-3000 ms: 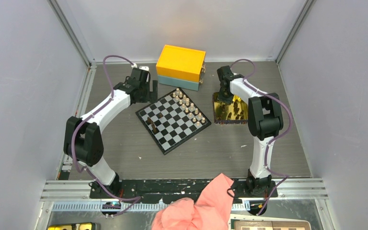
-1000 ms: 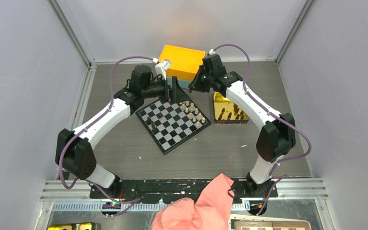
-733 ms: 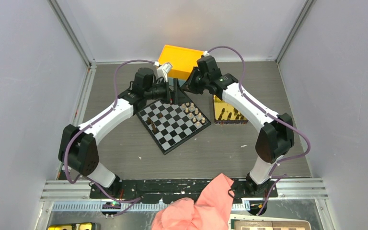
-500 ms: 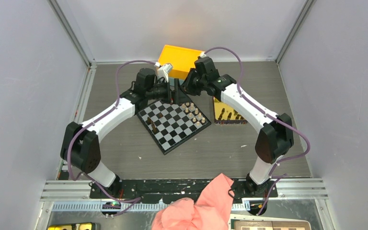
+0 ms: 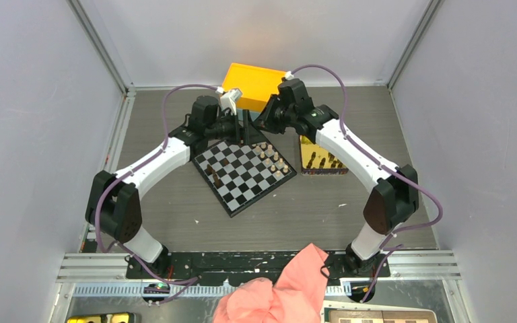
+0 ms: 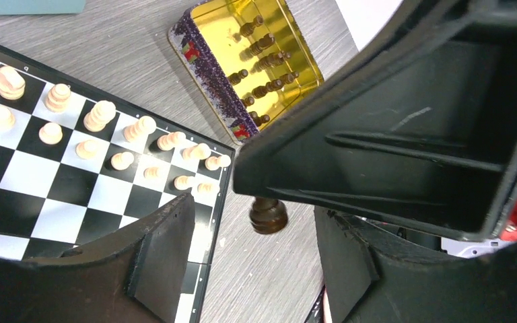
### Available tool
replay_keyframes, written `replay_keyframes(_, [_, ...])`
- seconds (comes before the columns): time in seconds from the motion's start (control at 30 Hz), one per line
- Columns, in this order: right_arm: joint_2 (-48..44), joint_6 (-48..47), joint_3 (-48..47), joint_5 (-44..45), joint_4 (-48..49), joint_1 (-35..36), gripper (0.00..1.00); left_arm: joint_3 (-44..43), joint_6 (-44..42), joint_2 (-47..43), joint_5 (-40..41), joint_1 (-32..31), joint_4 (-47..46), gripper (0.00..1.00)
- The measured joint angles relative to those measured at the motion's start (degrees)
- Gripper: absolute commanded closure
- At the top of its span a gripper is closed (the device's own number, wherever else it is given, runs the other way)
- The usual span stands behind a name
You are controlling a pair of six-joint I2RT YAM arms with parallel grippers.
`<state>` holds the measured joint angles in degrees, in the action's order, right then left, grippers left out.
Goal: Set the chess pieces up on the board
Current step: Place the chess piece on the chessboard.
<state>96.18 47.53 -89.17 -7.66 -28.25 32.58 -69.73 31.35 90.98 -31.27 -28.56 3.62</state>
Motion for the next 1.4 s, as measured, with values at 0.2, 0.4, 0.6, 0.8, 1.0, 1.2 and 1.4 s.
replay_keyframes(0.2, [-1.92,0.02,2.16,-0.81,0.48,-0.02,0.99,-0.2,0.2,0.31,0.22,0.0,-0.09,0.38])
replay_keyframes(0.4, [-2.05,0.09,4.42,-0.81,1.25,-0.39,0.99,-0.2,0.79,0.31,-0.04,0.0,0.02,0.42])
replay_keyframes(0.6, [-2.05,0.55,5.33,-0.98,2.6,-0.44,0.99,-0.2,1.66,0.31,-1.16,0.0,-0.35,0.52])
replay_keyframes(0.8, [-2.05,0.9,5.95,-1.38,3.39,-0.39,0.99,-0.2,2.23,0.31,-2.21,0.0,-0.44,0.64])
replay_keyframes(1.0, [-2.14,0.92,6.19,-1.7,3.96,-0.33,0.99,-0.2,2.67,0.31,-1.81,0.11,-0.24,0.8])
replay_keyframes(1.2, [-2.71,0.9,6.56,-1.6,4.0,-0.31,0.99,-0.2,2.73,0.31,-2.03,0.07,-0.28,0.93])
replay_keyframes(1.4, [-2.93,0.87,6.95,-1.64,4.22,-0.31,0.84,-0.2,2.25,0.31,-2.25,0.07,-0.09,1.0])
